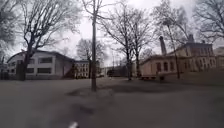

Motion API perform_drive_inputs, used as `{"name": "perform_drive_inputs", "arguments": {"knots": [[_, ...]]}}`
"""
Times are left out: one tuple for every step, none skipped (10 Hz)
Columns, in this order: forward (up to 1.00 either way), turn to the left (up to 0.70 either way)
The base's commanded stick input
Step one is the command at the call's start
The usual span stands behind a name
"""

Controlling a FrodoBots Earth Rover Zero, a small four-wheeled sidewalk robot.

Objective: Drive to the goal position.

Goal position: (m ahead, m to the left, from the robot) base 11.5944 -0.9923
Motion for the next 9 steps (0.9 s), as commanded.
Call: {"name": "perform_drive_inputs", "arguments": {"knots": [[1.00, -0.40], [1.00, -0.40], [1.00, -0.40], [1.00, -0.40], [1.00, -0.40], [1.00, -0.40], [1.00, -0.40], [1.00, -0.40], [1.00, -0.40]]}}
